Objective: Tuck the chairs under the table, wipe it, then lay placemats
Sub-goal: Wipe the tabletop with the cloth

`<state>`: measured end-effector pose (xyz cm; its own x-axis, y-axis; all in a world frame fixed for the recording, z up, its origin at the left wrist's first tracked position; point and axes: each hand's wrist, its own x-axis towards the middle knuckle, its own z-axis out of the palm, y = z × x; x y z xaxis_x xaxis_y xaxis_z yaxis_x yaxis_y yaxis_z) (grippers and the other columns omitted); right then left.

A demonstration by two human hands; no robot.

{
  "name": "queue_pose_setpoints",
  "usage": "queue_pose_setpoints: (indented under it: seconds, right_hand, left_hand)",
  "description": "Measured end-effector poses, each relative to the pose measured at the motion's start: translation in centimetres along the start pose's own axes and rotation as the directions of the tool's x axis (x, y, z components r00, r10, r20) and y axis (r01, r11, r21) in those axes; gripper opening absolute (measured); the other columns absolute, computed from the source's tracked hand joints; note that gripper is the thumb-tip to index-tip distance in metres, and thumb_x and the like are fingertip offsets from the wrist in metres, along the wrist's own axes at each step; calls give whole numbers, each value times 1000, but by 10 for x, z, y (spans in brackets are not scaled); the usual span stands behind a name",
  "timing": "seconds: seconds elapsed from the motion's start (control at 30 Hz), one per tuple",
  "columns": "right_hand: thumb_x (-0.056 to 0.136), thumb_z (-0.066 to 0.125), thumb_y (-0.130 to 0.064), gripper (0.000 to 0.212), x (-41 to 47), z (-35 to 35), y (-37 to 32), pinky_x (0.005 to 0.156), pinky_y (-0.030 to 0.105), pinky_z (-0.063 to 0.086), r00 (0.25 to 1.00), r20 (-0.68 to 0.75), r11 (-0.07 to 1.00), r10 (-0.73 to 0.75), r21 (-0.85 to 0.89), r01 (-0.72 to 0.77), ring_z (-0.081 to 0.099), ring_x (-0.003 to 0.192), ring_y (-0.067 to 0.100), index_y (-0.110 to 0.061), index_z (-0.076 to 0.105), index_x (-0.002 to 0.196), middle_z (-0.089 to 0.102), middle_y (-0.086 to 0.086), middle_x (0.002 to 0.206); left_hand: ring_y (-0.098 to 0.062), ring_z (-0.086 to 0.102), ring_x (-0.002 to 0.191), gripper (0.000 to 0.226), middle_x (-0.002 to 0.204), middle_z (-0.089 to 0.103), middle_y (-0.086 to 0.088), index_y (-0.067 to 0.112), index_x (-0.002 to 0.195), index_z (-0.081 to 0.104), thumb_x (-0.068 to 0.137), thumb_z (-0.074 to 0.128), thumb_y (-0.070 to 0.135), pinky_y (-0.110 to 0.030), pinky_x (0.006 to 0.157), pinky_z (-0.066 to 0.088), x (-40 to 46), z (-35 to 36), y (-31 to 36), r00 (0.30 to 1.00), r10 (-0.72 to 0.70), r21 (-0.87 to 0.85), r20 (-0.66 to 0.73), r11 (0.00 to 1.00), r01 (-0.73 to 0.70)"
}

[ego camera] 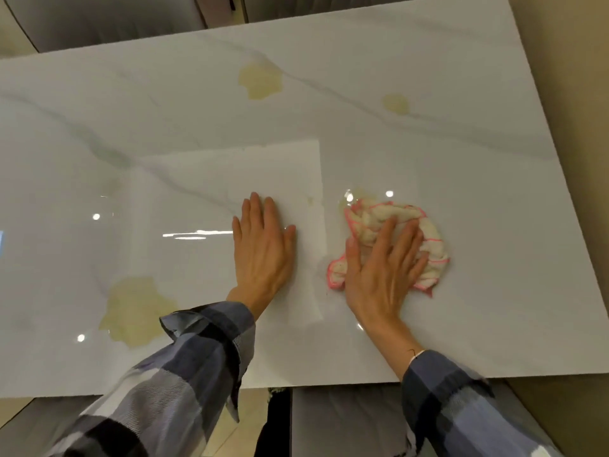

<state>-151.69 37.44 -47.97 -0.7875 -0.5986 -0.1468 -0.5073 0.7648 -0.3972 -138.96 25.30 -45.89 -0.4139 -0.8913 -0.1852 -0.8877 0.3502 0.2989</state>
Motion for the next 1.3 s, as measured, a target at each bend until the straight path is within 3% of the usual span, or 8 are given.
queue_pose_setpoints:
  seconds: [0.17, 0.37, 0.67, 0.83, 1.0, 1.07, 1.17, 1.3]
  right_hand:
    - [92, 31, -51, 77, 26, 17, -27, 118, 59, 6, 980, 33, 975, -195, -101, 197, 16, 148, 37, -5, 23, 153, 23, 22, 158]
    - [93, 33, -55, 72, 24, 24, -22, 115, 62, 11, 835, 134, 804, -533, -226, 550, 16, 148, 37, -15, 29, 153, 24, 18, 159]
    - [96, 17, -58, 71, 110, 27, -62, 115, 64, 1, 971, 44, 943, -237, -231, 241, 3, 149, 41, -20, 20, 156, 7, 17, 163]
    - [98, 18, -52, 67, 85, 21, -69, 119, 55, 8, 833, 206, 818, -514, -174, 548, 12, 150, 33, -17, 26, 154, 16, 12, 163]
    - [65, 72, -52, 97, 57, 28, -62, 112, 53, 25, 691, 321, 637, -647, -269, 722, 30, 144, 36, -15, 39, 148, 31, 15, 157]
    - [63, 71, -44, 83, 76, 26, -54, 106, 50, 29, 667, 285, 597, -689, -299, 745, 43, 134, 39, -13, 51, 138, 43, 19, 149]
    - [79, 55, -28, 60, 114, 17, -43, 113, 52, 21, 755, 170, 679, -633, -345, 648, 36, 139, 41, -7, 54, 134, 42, 24, 147]
    - [91, 35, -42, 66, 177, -7, -18, 118, 55, -2, 917, 78, 824, -392, -413, 387, 7, 150, 35, -13, 31, 150, 17, 20, 161]
  left_hand:
    - [-32, 8, 152, 57, 164, 14, -16, 4, 151, 26, 104, 35, 35, -49, 123, 5, 35, 10, -11, 988, -48, -21, -149, 999, 45]
    - [-31, 11, 152, 54, 162, 19, -17, 3, 149, 29, 104, 32, 33, -50, 123, 5, 38, 24, -17, 972, -74, -66, -225, 996, 60]
    - [-35, 17, 150, 47, 160, 25, -18, 4, 143, 37, 101, 38, 26, -51, 123, 9, 45, 27, -16, 976, -84, -33, -202, 996, 79]
    - [-34, 16, 150, 46, 160, 25, -19, 3, 144, 38, 104, 32, 24, -50, 123, 8, 47, 29, -18, 977, -77, -54, -197, 996, 68]
    - [-34, 16, 150, 49, 159, 26, -19, 5, 144, 39, 103, 29, 30, -51, 123, 10, 47, 27, -19, 980, -83, -55, -183, 996, 74]
    - [-34, 18, 149, 48, 158, 28, -19, 5, 143, 40, 103, 32, 30, -51, 122, 12, 47, 26, -17, 979, -79, -59, -189, 996, 69]
    - [-35, 19, 149, 50, 158, 28, -20, 4, 143, 40, 100, 35, 29, -52, 122, 12, 49, 27, -18, 979, -74, -50, -191, 997, 66]
    - [-34, 17, 149, 52, 159, 27, -19, 4, 144, 39, 100, 33, 31, -52, 122, 11, 48, 28, -18, 980, -82, -42, -184, 996, 76]
